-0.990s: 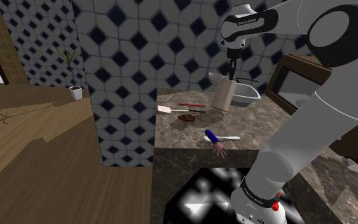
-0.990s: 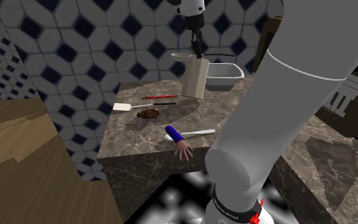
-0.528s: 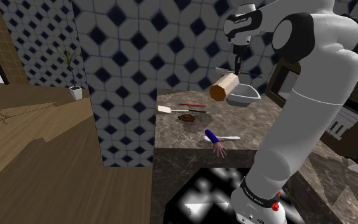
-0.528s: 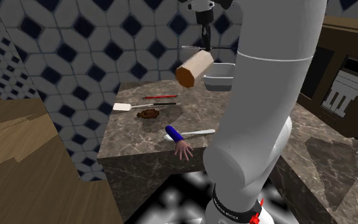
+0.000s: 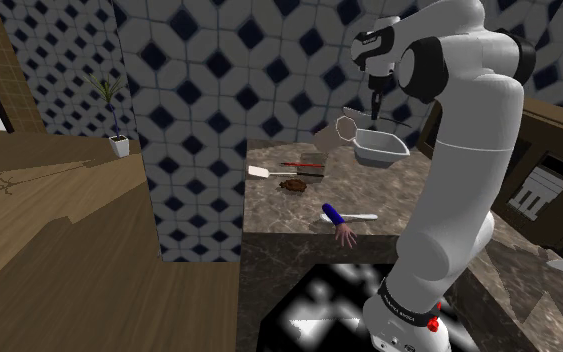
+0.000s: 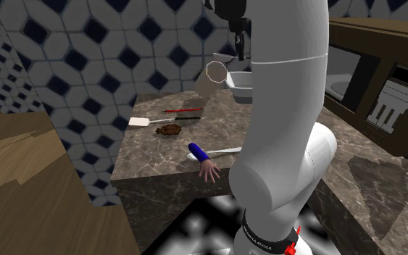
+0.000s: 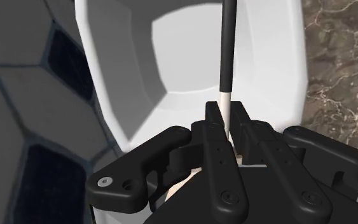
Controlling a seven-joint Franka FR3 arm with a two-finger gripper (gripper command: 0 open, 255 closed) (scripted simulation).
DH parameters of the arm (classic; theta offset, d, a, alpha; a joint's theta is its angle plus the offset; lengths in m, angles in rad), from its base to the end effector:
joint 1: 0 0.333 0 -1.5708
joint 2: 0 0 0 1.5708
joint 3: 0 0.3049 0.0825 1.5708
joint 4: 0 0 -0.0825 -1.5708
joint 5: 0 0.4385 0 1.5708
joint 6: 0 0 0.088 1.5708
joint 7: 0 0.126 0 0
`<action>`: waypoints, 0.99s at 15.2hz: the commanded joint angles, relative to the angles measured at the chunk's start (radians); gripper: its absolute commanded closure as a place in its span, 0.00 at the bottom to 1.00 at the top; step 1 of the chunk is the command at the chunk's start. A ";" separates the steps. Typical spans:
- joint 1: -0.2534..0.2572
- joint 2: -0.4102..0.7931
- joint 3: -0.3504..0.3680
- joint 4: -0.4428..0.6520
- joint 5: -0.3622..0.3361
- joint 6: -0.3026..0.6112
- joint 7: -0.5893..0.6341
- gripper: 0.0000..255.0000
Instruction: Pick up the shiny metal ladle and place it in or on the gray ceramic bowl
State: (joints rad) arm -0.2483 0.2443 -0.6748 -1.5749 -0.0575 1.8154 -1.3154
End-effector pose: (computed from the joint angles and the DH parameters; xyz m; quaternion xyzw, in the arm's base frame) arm 0.4321 -0.5246 0.4895 0.9721 0.2089 -0.0825 0.0671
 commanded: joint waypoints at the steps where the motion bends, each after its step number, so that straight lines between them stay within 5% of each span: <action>1: 0.001 0.001 0.001 -0.025 0.000 0.025 0.003 1.00; 15: 0.000 0.028 0.008 -0.170 0.012 0.191 0.018 1.00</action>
State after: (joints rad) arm -0.2479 0.2707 -0.6667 -1.7401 -0.0464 1.9999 -1.2978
